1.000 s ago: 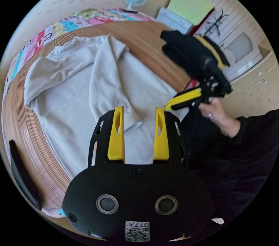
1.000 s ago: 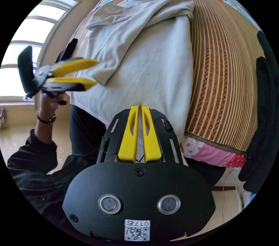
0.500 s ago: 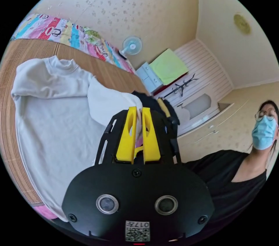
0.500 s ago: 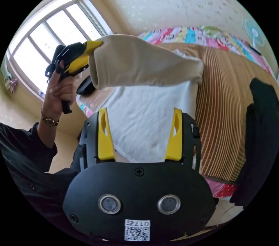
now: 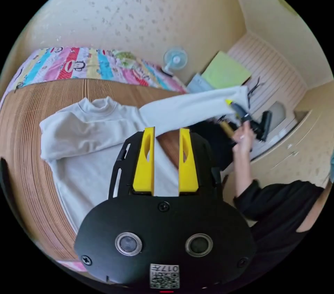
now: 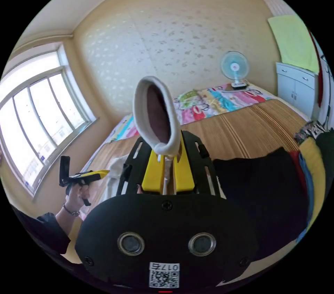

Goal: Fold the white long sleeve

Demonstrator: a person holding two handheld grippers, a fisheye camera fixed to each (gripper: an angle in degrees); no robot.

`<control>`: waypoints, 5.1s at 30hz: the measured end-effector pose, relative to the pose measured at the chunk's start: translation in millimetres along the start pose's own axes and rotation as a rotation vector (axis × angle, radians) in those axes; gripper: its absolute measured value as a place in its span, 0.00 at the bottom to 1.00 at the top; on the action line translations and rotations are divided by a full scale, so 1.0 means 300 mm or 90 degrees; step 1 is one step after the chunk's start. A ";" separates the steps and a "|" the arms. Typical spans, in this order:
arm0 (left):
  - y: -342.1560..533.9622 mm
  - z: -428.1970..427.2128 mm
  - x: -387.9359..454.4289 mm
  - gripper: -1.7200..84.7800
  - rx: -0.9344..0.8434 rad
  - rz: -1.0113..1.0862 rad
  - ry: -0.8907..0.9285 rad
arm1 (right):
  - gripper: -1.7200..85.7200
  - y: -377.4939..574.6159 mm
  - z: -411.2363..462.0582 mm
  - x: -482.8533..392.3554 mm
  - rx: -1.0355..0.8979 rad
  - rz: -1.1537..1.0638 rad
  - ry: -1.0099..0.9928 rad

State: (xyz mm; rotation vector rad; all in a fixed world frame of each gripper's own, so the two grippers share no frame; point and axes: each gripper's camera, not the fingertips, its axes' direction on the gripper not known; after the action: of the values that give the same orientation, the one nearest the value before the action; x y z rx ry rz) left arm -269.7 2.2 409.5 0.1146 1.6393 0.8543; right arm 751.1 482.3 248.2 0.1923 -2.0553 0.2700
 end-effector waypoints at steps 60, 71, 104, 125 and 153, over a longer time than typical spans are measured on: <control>0.581 -0.222 -0.132 0.15 0.068 -0.344 -0.009 | 0.11 0.420 1.661 -1.226 -0.508 -0.218 -0.182; 0.629 -0.384 -0.212 0.18 0.038 -0.291 -0.099 | 0.12 0.748 0.576 -0.183 -0.531 -0.011 -0.116; 0.769 -0.626 -0.315 0.08 0.338 -0.260 0.360 | 0.04 0.431 -0.592 0.431 -0.184 0.342 -0.444; -0.077 -0.124 -0.993 0.19 0.279 -0.380 0.056 | 0.10 0.145 0.532 0.042 -0.184 0.177 -0.071; -0.376 0.505 -0.083 0.14 -0.035 0.016 0.152 | 0.04 0.364 -0.229 -0.084 -0.270 0.149 -0.099</control>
State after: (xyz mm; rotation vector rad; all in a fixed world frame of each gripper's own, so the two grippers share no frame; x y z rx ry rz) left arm -86.4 -22.0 363.4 -0.0048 1.8374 0.9607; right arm 793.9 606.5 246.0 -0.2976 -2.2385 -0.0442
